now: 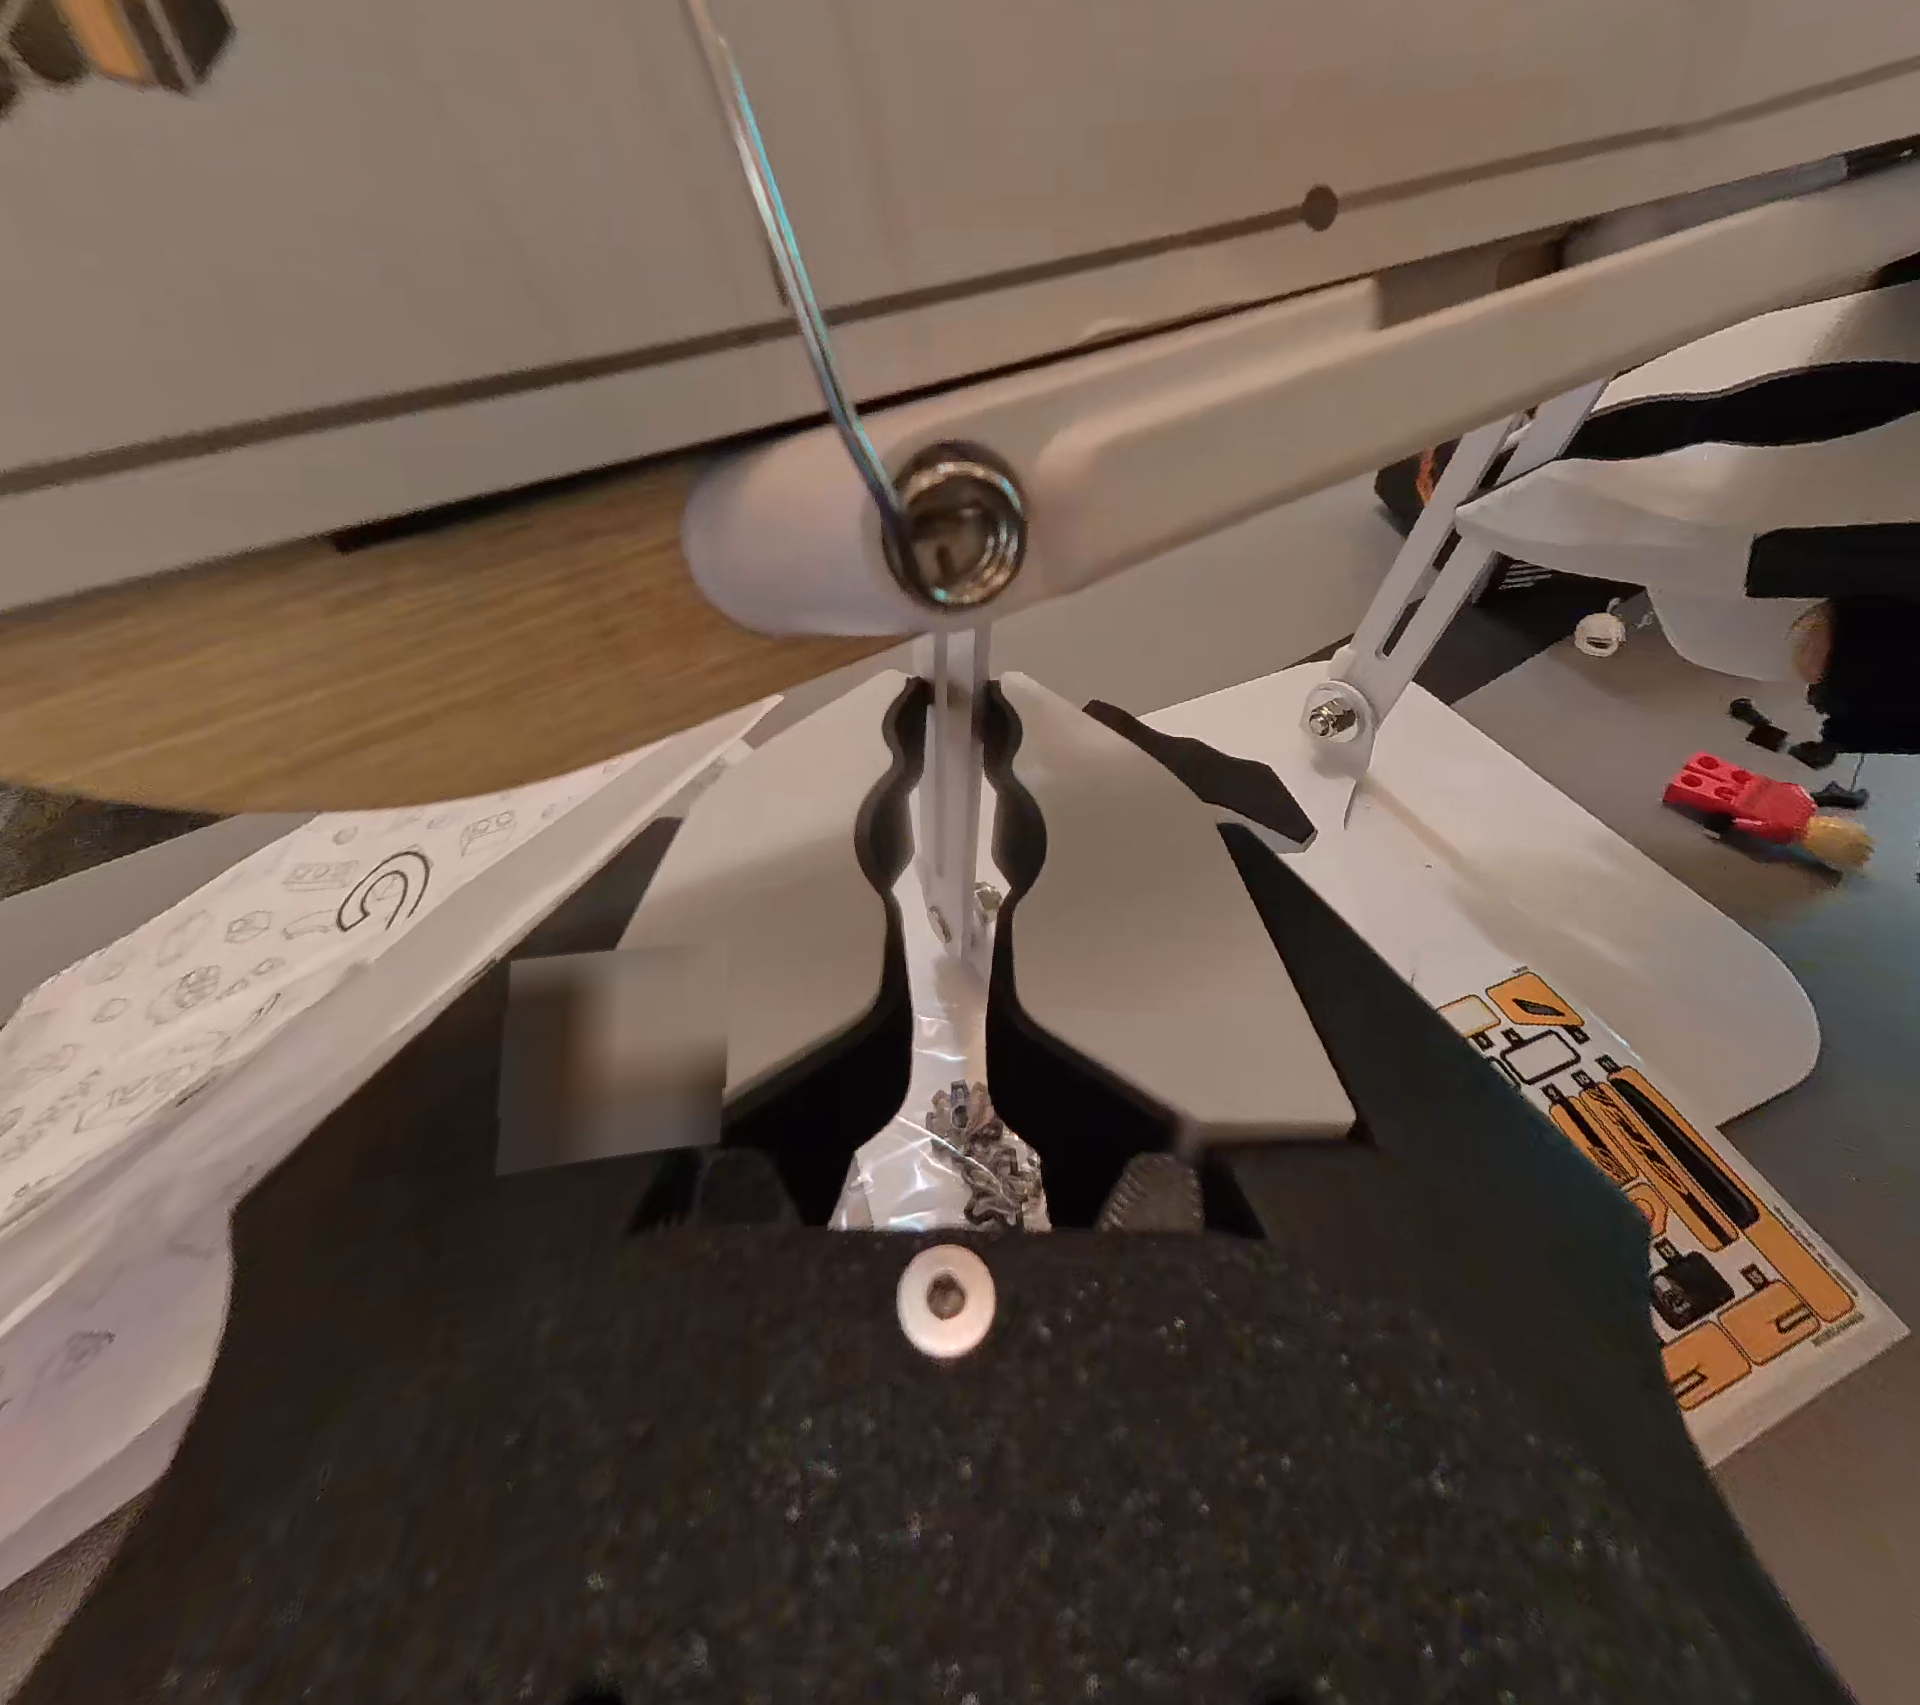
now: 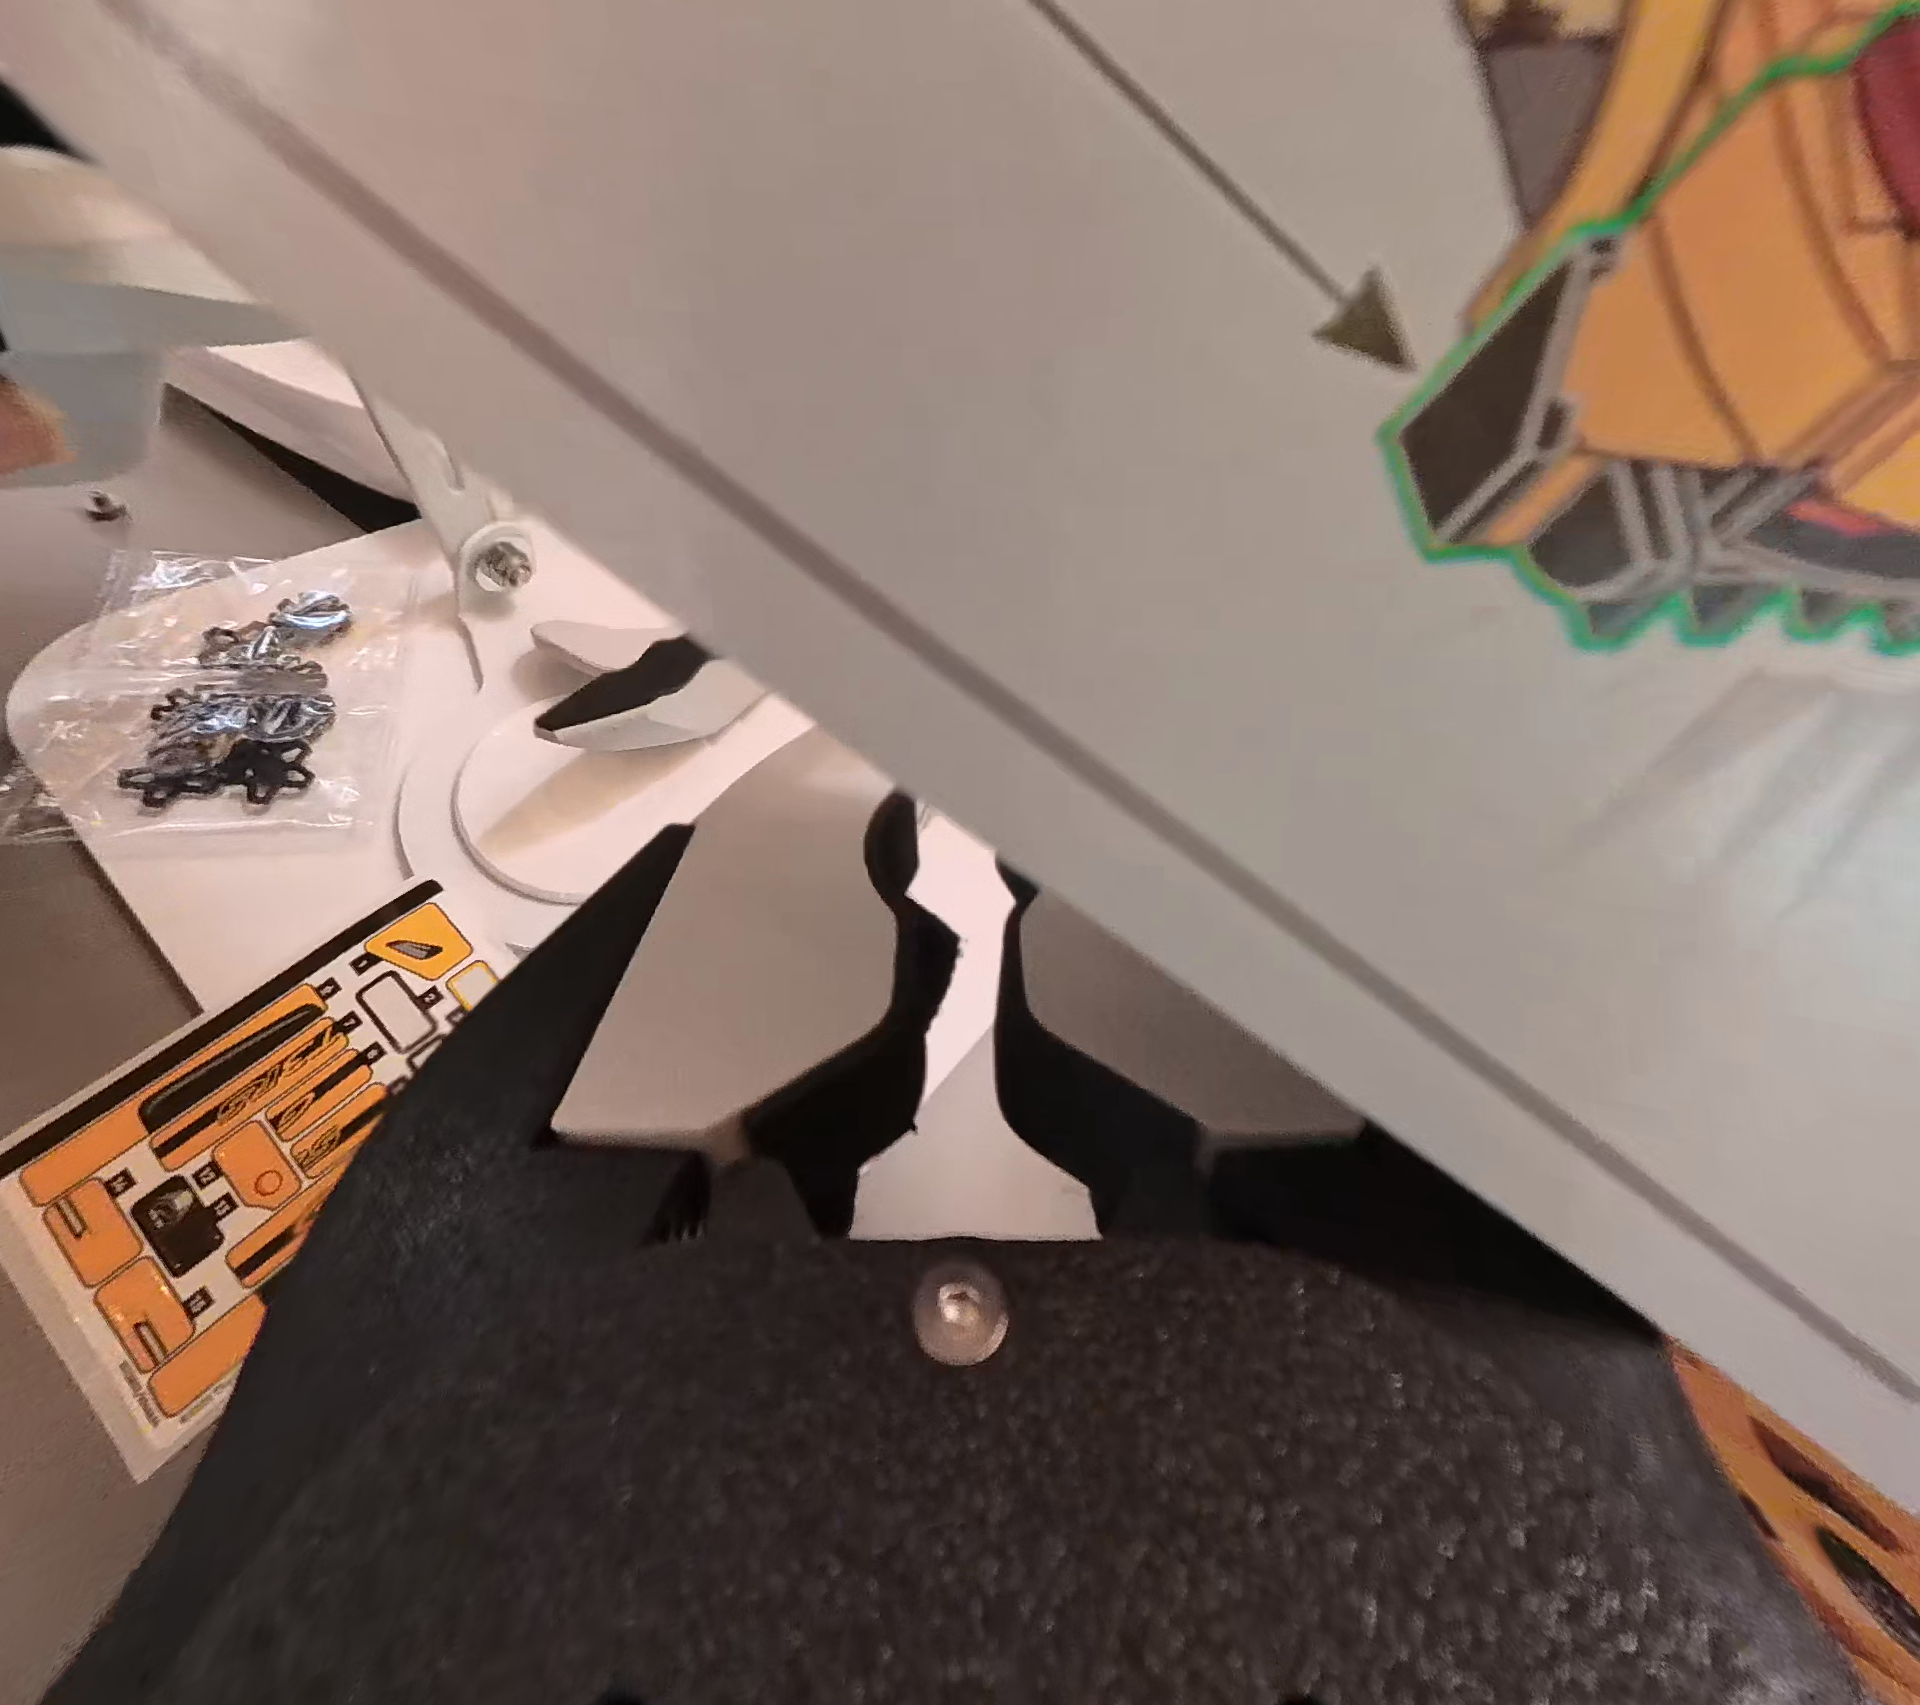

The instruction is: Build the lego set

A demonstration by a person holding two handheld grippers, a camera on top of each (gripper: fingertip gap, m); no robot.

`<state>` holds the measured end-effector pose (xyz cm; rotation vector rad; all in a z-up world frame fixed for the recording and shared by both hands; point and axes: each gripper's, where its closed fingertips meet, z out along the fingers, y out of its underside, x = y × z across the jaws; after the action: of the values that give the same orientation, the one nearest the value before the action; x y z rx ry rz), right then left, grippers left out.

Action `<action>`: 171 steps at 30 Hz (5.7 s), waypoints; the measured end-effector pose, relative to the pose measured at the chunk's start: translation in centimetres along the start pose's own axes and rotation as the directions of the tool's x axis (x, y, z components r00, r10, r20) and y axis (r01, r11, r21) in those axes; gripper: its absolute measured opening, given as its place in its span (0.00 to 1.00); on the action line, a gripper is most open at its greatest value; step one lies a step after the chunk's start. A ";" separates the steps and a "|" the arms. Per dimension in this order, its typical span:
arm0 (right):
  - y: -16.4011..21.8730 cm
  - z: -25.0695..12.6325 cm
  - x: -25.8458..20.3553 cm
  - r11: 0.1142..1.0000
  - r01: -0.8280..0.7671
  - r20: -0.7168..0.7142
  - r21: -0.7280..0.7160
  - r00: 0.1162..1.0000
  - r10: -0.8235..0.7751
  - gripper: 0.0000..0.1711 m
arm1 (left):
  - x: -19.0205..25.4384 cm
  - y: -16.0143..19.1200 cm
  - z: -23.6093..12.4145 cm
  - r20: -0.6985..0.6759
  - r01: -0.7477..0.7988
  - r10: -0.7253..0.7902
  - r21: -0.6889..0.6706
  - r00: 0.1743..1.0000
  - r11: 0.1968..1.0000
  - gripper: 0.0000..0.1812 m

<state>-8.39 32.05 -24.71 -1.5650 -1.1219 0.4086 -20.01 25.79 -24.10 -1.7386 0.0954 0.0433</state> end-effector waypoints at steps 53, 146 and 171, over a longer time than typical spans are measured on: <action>-9.2 -12.1 0.2 0.910 -0.121 -0.193 0.398 0.958 0.212 0.00 | 7.0 -9.2 -10.2 0.057 -0.001 -0.014 0.258 0.998 0.966 0.00; 0.1 -19.6 0.9 0.943 -0.279 0.105 0.182 0.959 0.264 0.20 | 20.6 7.6 -20.3 -0.638 -0.292 -0.023 -0.384 0.770 0.876 0.34; 13.0 -18.4 -5.8 0.914 0.111 0.404 -0.390 0.913 0.061 0.50 | 20.3 8.5 -19.8 -0.616 -0.326 0.045 -0.352 0.786 0.878 0.34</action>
<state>8.37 17.65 -32.06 -1.8763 -1.6318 0.5262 -1.04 4.08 -30.74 -2.1413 0.7866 -0.3677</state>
